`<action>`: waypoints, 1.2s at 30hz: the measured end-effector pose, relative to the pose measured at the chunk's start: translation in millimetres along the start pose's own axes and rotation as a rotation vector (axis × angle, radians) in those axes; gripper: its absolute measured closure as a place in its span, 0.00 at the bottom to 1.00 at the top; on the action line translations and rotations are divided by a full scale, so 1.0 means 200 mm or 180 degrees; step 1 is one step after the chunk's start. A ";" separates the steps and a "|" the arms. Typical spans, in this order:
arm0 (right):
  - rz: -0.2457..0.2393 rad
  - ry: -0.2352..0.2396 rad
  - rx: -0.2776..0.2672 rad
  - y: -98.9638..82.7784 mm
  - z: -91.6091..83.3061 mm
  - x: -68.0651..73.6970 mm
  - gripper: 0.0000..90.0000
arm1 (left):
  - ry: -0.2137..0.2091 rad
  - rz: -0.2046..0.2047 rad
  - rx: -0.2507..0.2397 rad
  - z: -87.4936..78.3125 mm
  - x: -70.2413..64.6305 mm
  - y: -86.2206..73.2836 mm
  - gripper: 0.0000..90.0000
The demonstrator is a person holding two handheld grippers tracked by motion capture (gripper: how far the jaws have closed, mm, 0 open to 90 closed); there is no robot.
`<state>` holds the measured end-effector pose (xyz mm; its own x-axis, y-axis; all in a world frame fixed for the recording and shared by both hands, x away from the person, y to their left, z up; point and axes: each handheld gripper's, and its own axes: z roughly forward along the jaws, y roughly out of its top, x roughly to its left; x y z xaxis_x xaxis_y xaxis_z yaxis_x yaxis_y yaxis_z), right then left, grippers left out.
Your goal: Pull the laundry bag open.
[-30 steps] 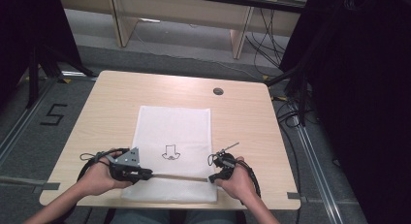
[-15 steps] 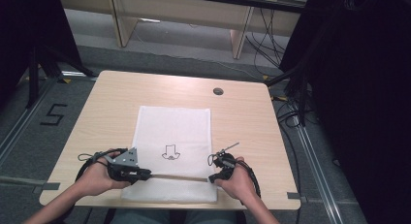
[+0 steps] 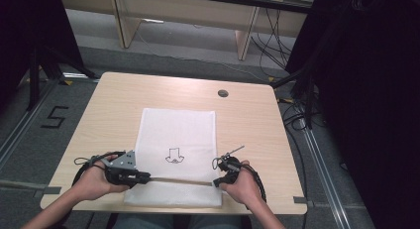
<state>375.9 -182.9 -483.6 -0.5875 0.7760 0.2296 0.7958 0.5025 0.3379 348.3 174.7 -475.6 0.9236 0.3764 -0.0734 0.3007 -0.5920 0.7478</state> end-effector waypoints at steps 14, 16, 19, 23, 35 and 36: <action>-0.0001 -0.0011 -0.0003 0.00 0.00 0.00 1.00 | 0.0055 -0.0070 -0.0039 -0.06 0.00 -0.05 0.91; -0.0010 0.0000 0.0011 0.00 0.00 0.00 1.00 | 0.0036 -0.0072 -0.0030 -0.06 0.00 -0.05 0.91; 0.0009 -0.0003 0.0007 0.00 0.00 0.00 1.00 | 0.0039 -0.0068 -0.0020 -0.07 0.00 -0.05 0.91; 0.0036 0.0012 0.0020 0.00 0.00 0.00 1.00 | 0.0112 -0.0122 -0.0010 -0.10 0.01 -0.09 0.91; 0.0043 -0.0013 0.0027 0.00 0.00 0.01 1.00 | 0.0437 -0.0159 0.0132 -0.20 0.04 -0.22 0.91; 0.0043 -0.0010 0.0028 0.00 0.00 0.01 1.00 | 0.0486 -0.0133 0.0190 -0.22 0.05 -0.23 0.91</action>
<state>375.2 -182.3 -482.7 -0.5762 0.7840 0.2311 0.8049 0.4953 0.3268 333.0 237.1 -482.4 0.8645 0.5027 0.0009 0.3558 -0.6132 0.7053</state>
